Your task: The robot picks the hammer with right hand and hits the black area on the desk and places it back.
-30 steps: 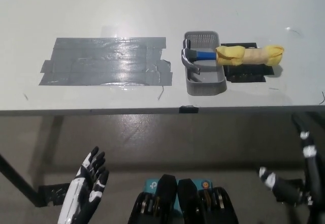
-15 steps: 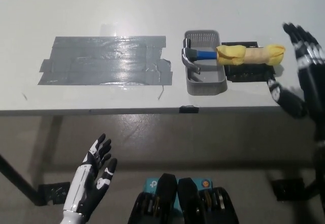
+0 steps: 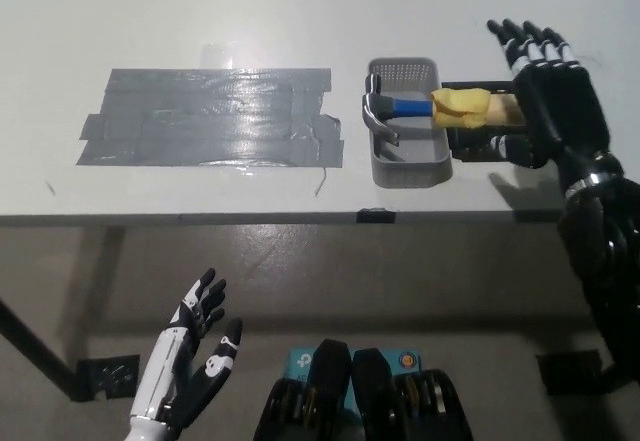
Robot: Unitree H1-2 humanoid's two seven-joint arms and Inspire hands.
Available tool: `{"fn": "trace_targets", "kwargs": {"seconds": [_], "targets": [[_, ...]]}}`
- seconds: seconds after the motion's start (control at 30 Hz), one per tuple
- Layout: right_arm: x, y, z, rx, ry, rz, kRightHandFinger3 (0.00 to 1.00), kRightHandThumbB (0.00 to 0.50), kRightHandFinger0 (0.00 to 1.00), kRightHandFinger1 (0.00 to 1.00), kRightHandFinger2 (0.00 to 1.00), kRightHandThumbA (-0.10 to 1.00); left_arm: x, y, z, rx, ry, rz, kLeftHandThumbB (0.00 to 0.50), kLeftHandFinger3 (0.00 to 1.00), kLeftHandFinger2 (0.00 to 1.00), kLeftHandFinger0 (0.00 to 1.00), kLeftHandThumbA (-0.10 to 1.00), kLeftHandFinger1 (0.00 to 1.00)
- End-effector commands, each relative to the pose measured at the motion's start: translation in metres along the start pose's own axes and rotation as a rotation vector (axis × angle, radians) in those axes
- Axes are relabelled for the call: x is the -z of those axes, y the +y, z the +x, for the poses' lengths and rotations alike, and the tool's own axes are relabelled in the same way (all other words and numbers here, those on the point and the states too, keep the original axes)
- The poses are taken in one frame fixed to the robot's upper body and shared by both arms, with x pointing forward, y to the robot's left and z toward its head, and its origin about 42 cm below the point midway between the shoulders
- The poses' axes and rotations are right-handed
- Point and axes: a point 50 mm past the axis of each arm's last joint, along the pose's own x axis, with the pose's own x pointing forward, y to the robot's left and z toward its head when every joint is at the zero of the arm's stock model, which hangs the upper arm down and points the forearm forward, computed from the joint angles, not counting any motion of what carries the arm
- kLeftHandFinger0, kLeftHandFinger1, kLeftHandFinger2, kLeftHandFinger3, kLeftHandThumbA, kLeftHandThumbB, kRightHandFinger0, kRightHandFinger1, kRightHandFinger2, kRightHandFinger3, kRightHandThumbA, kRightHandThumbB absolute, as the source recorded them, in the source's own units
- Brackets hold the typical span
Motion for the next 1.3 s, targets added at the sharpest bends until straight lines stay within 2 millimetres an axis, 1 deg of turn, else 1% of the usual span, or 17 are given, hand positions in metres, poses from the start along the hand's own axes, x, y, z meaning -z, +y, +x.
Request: {"fn": "trace_targets", "kwargs": {"seconds": [0.0,0.13,0.23,0.27,0.43,0.53,0.57,0.63,0.67,0.7,0.73,0.77,0.87,0.93,1.13,1.27], "targets": [[0.003,-0.015,0.017,0.003,0.036,-0.057,1.0,0.5,1.0,1.0,1.0,1.0,-0.001,0.0,0.001,0.016,0.005,0.001,0.0,1.0,1.0,1.0,0.56,1.0],[0.004,-0.009,0.024,0.004,0.043,-0.057,1.0,0.5,1.0,1.0,1.0,1.0,0.001,-0.001,0.0,0.02,0.0,0.013,0.0,1.0,1.0,1.0,0.51,1.0],[0.004,-0.006,0.029,-0.019,0.066,-0.063,1.0,0.5,1.0,1.0,1.0,1.0,0.002,-0.001,0.0,0.016,0.006,0.009,0.0,1.0,1.0,1.0,0.5,1.0],[0.004,-0.004,0.03,-0.023,0.071,-0.061,1.0,0.5,1.0,1.0,1.0,1.0,0.002,-0.001,-0.001,0.016,0.007,0.003,0.0,1.0,1.0,1.0,0.48,1.0],[0.003,-0.002,0.034,-0.038,0.087,-0.054,1.0,0.5,1.0,1.0,1.0,1.0,0.001,-0.001,-0.001,0.017,0.011,0.008,0.0,1.0,1.0,1.0,0.49,1.0],[-0.004,-0.002,0.038,-0.038,0.074,-0.051,1.0,0.5,1.0,1.0,1.0,1.0,0.005,-0.001,-0.002,0.026,0.013,0.017,0.0,1.0,1.0,1.0,0.56,1.0],[-0.004,-0.002,0.038,-0.039,0.073,-0.05,1.0,0.5,1.0,1.0,1.0,1.0,0.005,-0.001,-0.002,0.027,0.013,0.019,0.0,1.0,1.0,1.0,0.57,1.0],[-0.009,-0.004,0.041,-0.031,0.063,-0.05,1.0,0.499,1.0,1.0,1.0,1.0,0.006,-0.003,-0.003,0.035,0.017,0.031,0.0,1.0,1.0,1.0,0.63,1.0],[-0.011,-0.006,0.042,-0.029,0.059,-0.053,1.0,0.493,1.0,1.0,1.0,1.0,0.006,-0.004,-0.003,0.033,0.014,0.024,0.0,1.0,1.0,1.0,0.62,1.0],[-0.013,-0.007,0.044,-0.029,0.057,-0.063,1.0,0.492,1.0,1.0,1.0,1.0,0.008,-0.004,-0.004,0.045,0.02,0.027,0.0,1.0,1.0,1.0,0.66,1.0],[-0.015,-0.007,0.045,-0.029,0.056,-0.069,1.0,0.494,1.0,1.0,1.0,1.0,0.008,-0.004,-0.004,0.042,0.023,0.027,0.008,1.0,1.0,1.0,0.66,1.0],[-0.018,-0.008,0.048,-0.029,0.055,-0.078,1.0,0.493,1.0,1.0,1.0,1.0,0.009,-0.004,-0.005,0.034,0.027,0.031,0.002,1.0,1.0,1.0,0.67,1.0],[-0.019,-0.01,0.052,-0.03,0.059,-0.089,1.0,0.493,1.0,1.0,1.0,1.0,0.009,-0.004,-0.004,0.025,0.026,0.027,0.0,1.0,1.0,1.0,0.64,1.0],[-0.019,-0.008,0.058,-0.039,0.064,-0.091,1.0,0.489,1.0,1.0,1.0,1.0,0.009,-0.003,-0.004,0.032,0.017,0.028,0.0,1.0,1.0,1.0,0.61,1.0],[-0.019,-0.002,0.069,-0.053,0.07,-0.094,1.0,0.49,1.0,1.0,1.0,1.0,0.008,0.001,-0.003,0.028,0.011,0.026,0.0,1.0,1.0,1.0,0.62,1.0],[-0.016,0.005,0.072,-0.051,0.078,-0.073,1.0,0.494,1.0,1.0,1.0,1.0,0.004,0.001,-0.001,0.029,0.008,0.024,0.0,1.0,1.0,1.0,0.58,1.0]]}}
